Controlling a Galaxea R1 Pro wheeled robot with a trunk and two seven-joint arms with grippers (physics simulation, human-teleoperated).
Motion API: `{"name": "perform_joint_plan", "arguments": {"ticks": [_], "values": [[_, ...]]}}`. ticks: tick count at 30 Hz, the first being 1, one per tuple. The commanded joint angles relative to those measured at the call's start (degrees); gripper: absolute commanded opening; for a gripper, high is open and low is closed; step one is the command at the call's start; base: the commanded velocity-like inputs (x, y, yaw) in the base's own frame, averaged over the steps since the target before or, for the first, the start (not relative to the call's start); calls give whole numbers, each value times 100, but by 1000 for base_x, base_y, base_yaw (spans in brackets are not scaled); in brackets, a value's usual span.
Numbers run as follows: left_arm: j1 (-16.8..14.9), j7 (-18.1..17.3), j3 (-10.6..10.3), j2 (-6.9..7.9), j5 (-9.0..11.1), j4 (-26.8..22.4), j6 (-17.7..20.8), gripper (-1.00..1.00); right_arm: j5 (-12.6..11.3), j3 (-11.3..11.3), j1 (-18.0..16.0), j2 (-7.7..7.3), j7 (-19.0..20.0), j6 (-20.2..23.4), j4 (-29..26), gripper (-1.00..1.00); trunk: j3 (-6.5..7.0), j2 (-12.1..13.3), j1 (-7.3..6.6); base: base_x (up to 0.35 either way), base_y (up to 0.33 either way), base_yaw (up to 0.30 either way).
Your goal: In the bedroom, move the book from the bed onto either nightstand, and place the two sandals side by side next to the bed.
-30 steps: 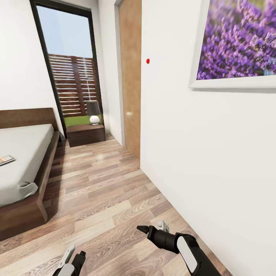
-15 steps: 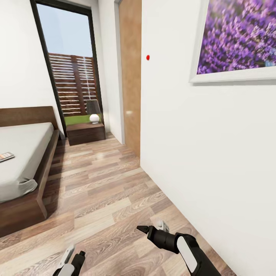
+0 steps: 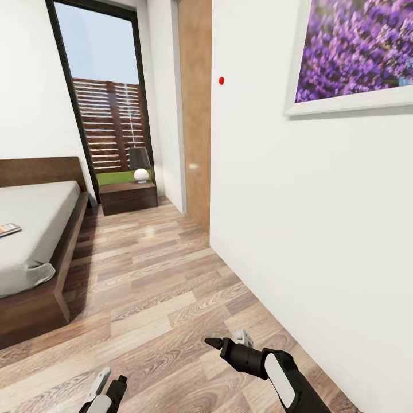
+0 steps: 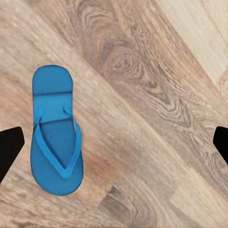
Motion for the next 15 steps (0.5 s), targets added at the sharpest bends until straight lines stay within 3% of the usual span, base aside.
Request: {"name": "perform_joint_plan", "arguments": {"ticks": [1,8,15], "values": [[-1,20,25,-6,37,-18,32,100,-26,-1,-2,0,-5,30,-4,100,-24,-44,21,0,0,0],[-1,20,26,-6,37,-18,32,100,-26,-1,-2,0,-5,30,-7,100,-150,-325,175,0,0,0],[-1,20,27,-6,37,-18,32,100,-26,-1,-3,0,-5,30,-4,100,-305,-334,193,0,0,0]]}}
